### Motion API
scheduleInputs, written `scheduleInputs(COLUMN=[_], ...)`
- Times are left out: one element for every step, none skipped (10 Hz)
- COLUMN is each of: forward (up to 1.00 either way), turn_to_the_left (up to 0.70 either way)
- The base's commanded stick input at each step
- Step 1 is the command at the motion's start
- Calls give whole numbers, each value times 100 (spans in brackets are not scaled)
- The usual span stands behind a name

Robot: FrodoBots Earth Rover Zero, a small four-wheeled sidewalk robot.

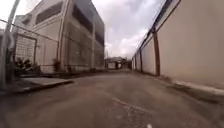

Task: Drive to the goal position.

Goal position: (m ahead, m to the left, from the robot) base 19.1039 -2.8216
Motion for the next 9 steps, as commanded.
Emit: scheduleInputs(forward=[70, 70, 70, 70, 70, 70, 70, 70, 70], turn_to_the_left=[0, 0, 0, 0, 0, 0, 0, 0, 0])
